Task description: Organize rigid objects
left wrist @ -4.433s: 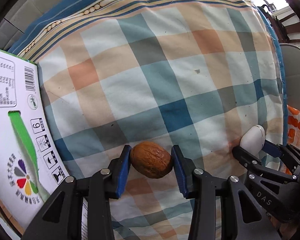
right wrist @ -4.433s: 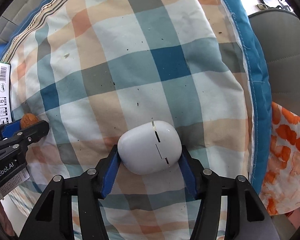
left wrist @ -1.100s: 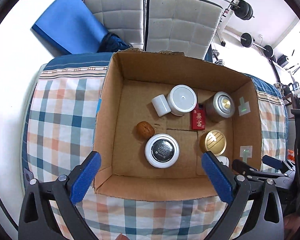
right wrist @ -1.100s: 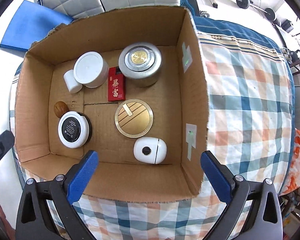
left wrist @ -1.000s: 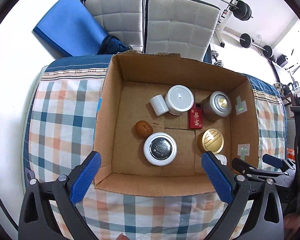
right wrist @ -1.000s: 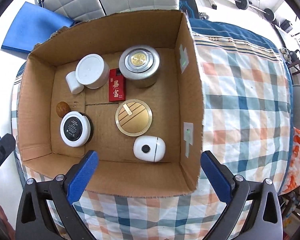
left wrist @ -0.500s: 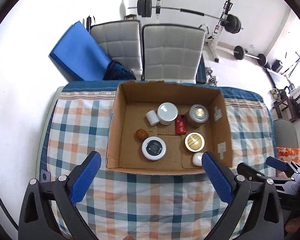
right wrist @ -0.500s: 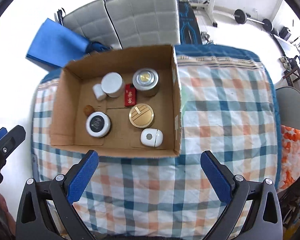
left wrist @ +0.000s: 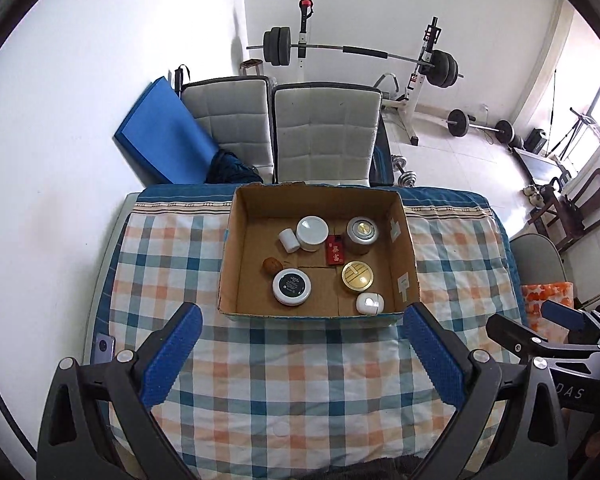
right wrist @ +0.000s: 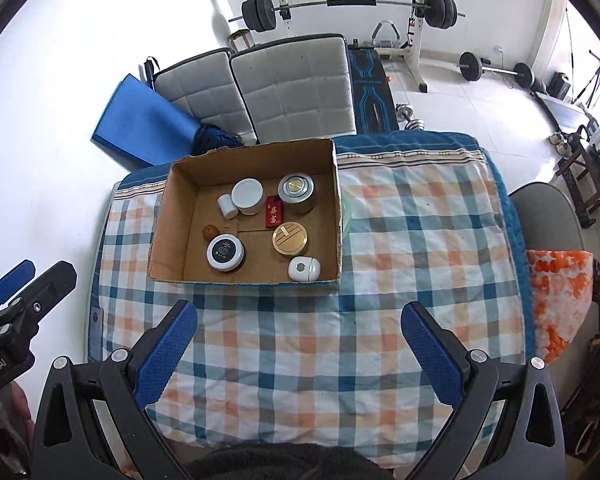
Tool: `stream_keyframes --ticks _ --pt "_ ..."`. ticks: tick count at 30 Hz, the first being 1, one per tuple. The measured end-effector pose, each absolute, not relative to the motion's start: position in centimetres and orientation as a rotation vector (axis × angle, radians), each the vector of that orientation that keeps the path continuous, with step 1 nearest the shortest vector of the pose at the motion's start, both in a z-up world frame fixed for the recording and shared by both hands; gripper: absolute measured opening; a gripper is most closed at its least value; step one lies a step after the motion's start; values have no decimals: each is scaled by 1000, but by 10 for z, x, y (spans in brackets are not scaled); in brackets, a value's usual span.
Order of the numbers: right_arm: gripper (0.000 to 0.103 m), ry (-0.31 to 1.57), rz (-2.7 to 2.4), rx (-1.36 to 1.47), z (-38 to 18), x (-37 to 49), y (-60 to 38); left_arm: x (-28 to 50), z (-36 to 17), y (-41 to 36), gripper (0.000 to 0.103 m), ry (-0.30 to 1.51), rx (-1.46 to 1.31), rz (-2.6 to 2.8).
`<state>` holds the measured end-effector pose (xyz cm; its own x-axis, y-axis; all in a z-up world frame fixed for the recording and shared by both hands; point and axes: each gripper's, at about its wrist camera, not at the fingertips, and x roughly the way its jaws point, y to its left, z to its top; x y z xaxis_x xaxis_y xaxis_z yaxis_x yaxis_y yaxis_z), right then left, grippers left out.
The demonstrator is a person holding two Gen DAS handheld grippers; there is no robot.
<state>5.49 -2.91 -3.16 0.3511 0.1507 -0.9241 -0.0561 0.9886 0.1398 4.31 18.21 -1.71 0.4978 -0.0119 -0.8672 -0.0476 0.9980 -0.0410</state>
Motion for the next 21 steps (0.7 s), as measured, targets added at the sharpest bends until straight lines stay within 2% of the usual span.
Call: stream_keyframes --ticks 21 --pt "103 1054 55 16 31 6 -31 -2 16 188 103 986 -79 39"
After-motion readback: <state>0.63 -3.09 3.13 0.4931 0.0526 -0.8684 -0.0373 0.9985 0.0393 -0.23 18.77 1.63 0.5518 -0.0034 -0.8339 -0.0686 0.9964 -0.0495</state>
